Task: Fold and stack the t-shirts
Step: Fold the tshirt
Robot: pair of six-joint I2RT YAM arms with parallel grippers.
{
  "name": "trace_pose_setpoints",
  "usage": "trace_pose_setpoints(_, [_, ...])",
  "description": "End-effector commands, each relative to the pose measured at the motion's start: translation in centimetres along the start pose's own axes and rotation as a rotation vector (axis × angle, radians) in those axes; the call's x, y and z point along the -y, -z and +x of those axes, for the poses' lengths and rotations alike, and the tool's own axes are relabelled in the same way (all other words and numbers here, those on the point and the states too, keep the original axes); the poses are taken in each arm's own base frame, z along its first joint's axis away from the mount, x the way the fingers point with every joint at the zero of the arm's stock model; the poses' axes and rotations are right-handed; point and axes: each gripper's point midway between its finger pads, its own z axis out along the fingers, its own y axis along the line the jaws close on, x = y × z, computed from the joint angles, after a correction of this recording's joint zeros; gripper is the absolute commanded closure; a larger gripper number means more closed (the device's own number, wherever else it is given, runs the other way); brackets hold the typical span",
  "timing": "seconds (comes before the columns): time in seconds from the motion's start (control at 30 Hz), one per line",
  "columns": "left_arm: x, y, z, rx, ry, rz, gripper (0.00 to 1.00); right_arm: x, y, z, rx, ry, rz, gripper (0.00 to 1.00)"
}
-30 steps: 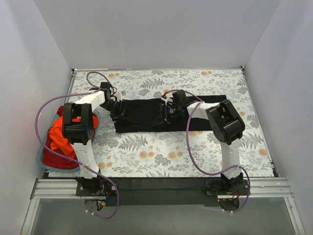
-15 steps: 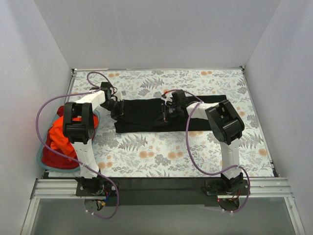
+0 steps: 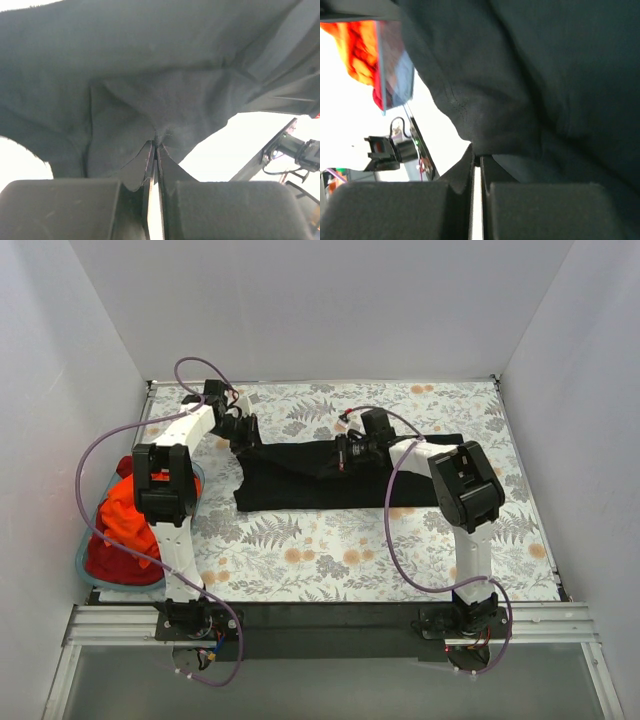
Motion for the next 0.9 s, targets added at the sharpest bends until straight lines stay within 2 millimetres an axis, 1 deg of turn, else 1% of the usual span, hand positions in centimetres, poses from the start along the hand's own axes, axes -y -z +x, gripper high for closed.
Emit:
trace_pose_setpoints(0.0, [0.6,-0.4,-2.1,0.02,-0.019,0.039,1.0,-1.3,0.9,-4.2,0.084,0.092,-0.045,0.99])
trace_pose_setpoints(0.1, [0.4,-0.9,-3.0,0.026,-0.024,0.047,1.0,-0.9,0.7,-5.3,0.094,0.093,-0.047,0.99])
trace_pose_setpoints(0.13, [0.6,-0.8,-3.7,0.041,-0.033,0.054,1.0,-0.7,0.7,-5.5,0.095,0.093,-0.048,0.99])
trace_pose_setpoints(0.23, [0.1,-1.3,-4.7,0.059,-0.032,0.045,1.0,0.1,0.4,-6.0,0.094,0.093,-0.048,0.99])
trace_pose_setpoints(0.33, [-0.1,-1.5,-4.6,0.048,-0.024,0.04,1.0,1.0,0.4,-6.1,0.091,0.078,-0.046,0.99])
trace_pose_setpoints(0.4, [0.1,-1.3,-4.1,0.042,-0.021,0.042,1.0,1.1,0.5,-5.9,0.085,0.076,-0.049,0.99])
trace_pose_setpoints(0.43, [0.1,-1.3,-3.8,0.038,-0.018,0.044,1.0,1.2,0.5,-5.4,0.074,0.072,-0.052,0.99])
trace_pose_setpoints(0.47, [0.0,-1.5,-3.0,0.024,-0.007,0.046,1.0,1.2,0.5,-5.1,0.068,0.069,-0.054,0.99])
trace_pose_setpoints(0.5, [0.4,-1.0,-2.8,0.028,-0.009,0.046,1.0,1.2,0.5,-4.9,0.062,0.068,-0.057,0.99])
trace_pose_setpoints(0.57, [0.5,-0.7,-2.0,0.018,0.006,0.041,1.0,1.3,0.5,-4.1,0.047,0.058,-0.058,0.99])
trace_pose_setpoints(0.6, [0.5,-0.8,-0.9,-0.004,0.026,0.047,1.0,1.3,0.6,-4.0,0.045,0.057,-0.06,0.99])
trace_pose_setpoints(0.63, [1.0,-0.2,-0.7,0.001,0.023,0.054,1.0,1.3,0.5,-3.7,0.039,0.056,-0.06,0.99])
trace_pose_setpoints(0.67, [1.0,-0.2,0.0,-0.007,0.031,0.056,1.0,1.4,0.5,-3.4,0.033,0.054,-0.061,0.99])
trace_pose_setpoints(0.7, [1.1,-0.4,1.0,-0.027,0.053,0.067,1.0,1.4,0.5,-3.3,0.03,0.053,-0.062,0.99])
trace_pose_setpoints(0.73, [1.4,0.1,1.5,-0.029,0.056,0.068,1.0,1.3,0.5,-3.2,0.026,0.053,-0.067,0.99])
trace_pose_setpoints(0.77, [1.4,0.1,2.0,-0.038,0.064,0.069,1.0,1.3,0.6,-3.0,0.022,0.05,-0.068,0.99])
trace_pose_setpoints(0.8, [1.2,-0.1,2.9,-0.059,0.08,0.064,1.0,1.3,0.6,-2.9,0.021,0.053,-0.069,0.99])
trace_pose_setpoints(0.87, [1.0,0.1,3.7,-0.075,0.087,0.053,1.0,1.2,0.8,-2.5,0.007,0.062,-0.076,0.99])
